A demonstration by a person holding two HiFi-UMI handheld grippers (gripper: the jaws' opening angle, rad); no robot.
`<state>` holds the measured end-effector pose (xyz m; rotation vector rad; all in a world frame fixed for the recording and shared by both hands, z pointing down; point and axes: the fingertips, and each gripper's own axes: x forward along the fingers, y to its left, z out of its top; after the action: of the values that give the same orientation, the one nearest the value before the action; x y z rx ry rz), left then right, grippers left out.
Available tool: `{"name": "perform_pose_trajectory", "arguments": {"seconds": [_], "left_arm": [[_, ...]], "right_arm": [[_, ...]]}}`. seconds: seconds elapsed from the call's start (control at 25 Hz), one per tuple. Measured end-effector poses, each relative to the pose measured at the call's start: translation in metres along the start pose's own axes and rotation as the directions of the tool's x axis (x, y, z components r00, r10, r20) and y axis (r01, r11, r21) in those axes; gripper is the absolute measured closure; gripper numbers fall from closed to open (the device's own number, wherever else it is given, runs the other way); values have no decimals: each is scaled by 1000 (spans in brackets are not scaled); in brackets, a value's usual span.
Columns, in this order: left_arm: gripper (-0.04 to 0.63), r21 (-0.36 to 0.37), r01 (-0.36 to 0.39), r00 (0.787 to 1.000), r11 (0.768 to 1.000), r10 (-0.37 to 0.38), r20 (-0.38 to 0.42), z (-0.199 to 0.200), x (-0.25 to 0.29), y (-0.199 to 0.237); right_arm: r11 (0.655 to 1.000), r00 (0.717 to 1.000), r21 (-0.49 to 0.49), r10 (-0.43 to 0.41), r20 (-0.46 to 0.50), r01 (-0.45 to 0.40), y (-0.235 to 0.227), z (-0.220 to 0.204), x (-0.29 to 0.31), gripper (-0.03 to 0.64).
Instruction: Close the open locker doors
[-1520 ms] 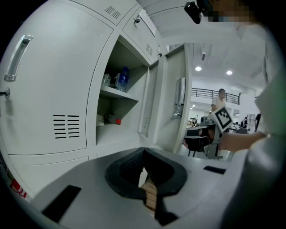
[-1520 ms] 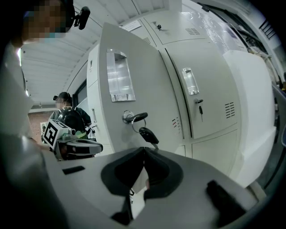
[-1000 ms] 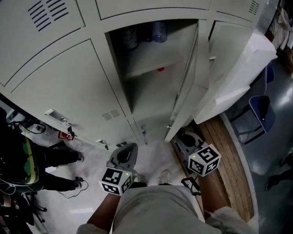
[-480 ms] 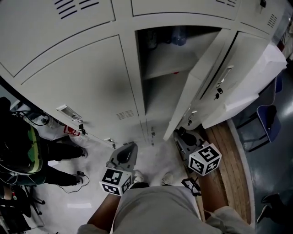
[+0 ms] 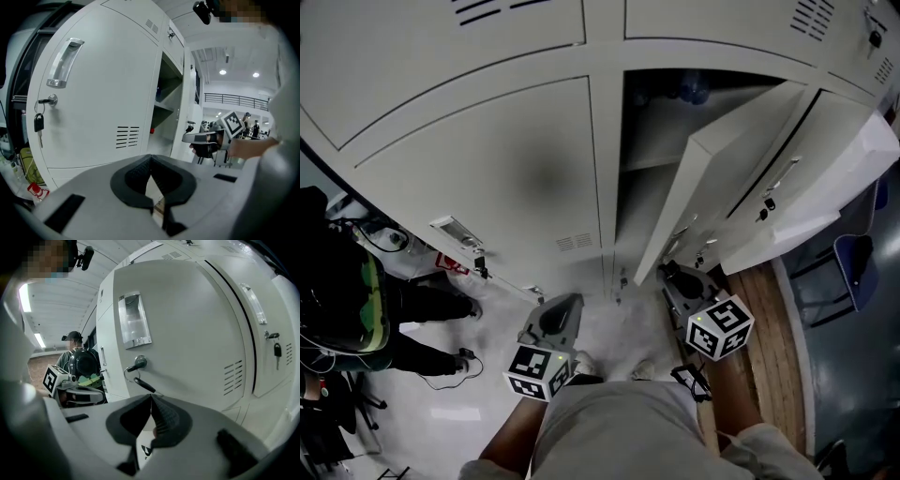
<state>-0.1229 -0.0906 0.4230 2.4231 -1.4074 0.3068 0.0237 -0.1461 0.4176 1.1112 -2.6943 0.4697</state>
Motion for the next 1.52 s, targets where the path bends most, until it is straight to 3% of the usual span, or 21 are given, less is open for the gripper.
{"name": "perform_pose_trajectory", "arguments": {"seconds": [0.72, 1.52], "left_arm": [[581, -53, -94, 994, 994, 96, 46, 6, -7, 41], [581, -57, -151, 987, 987, 153, 46, 14, -7, 58]], "right_arm": [[999, 999, -40, 33, -17, -34, -5, 17, 46, 589], [998, 999, -43, 51, -4, -51, -19, 33, 80, 589]]}}
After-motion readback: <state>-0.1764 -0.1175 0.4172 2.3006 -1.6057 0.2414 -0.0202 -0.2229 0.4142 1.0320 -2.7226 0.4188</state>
